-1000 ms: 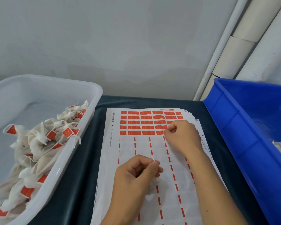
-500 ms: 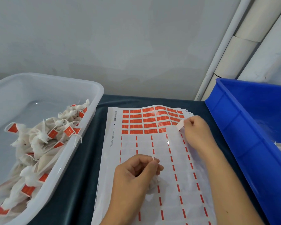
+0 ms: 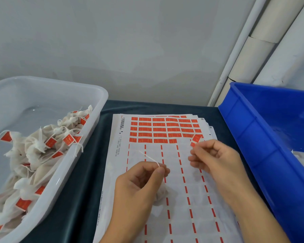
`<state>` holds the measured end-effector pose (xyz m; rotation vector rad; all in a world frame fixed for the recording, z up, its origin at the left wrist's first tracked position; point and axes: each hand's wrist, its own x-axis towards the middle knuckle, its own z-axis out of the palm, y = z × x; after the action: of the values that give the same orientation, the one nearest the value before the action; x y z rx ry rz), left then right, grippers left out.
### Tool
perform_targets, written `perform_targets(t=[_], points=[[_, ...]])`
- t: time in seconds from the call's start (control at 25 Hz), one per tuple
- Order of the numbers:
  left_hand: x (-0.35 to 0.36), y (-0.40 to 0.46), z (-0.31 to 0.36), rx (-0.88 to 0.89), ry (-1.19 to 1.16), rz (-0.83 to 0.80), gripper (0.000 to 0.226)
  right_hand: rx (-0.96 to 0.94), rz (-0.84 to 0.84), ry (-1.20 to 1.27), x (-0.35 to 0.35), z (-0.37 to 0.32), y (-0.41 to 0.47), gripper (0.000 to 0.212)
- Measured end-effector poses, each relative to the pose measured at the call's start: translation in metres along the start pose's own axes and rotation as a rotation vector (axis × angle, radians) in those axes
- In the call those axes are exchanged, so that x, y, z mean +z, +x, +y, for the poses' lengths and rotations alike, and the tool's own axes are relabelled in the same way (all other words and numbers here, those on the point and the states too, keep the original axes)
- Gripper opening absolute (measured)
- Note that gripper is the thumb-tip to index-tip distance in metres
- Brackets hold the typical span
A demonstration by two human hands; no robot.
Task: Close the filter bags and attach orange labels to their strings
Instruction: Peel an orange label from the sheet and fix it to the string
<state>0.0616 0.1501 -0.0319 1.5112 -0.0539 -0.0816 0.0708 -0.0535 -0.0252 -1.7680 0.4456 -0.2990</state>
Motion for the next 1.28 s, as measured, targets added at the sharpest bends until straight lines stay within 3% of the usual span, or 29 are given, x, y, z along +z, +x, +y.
perform_targets(t=[0.24,0.4,0.6,0.8,1.04,1.28], points=[[0.001,-0.002,-0.003,0.019,0.025,-0.036,0.026,-0.063,-0.111,0.176,0.009,0.006,-0.037,0.027],[0.001,-0.003,-0.004,0.034,0.046,-0.042,0.024,-0.123,-0.164,0.23,0.019,0.006,-0.049,0.009],[0.002,-0.008,-0.004,0.053,0.073,-0.119,0.009,-0.307,-0.207,0.073,0.027,-0.002,-0.062,0.018],[0.001,-0.01,-0.008,0.12,0.152,-0.147,0.02,-0.486,-0.145,-0.084,0.032,-0.001,-0.065,0.009],[0.002,-0.009,-0.009,0.102,0.194,-0.16,0.017,-0.496,-0.074,-0.101,0.029,0.001,-0.061,0.008],[0.002,-0.01,-0.009,0.103,0.245,-0.157,0.023,-0.338,-0.189,-0.05,0.026,0.0,-0.061,0.005]])
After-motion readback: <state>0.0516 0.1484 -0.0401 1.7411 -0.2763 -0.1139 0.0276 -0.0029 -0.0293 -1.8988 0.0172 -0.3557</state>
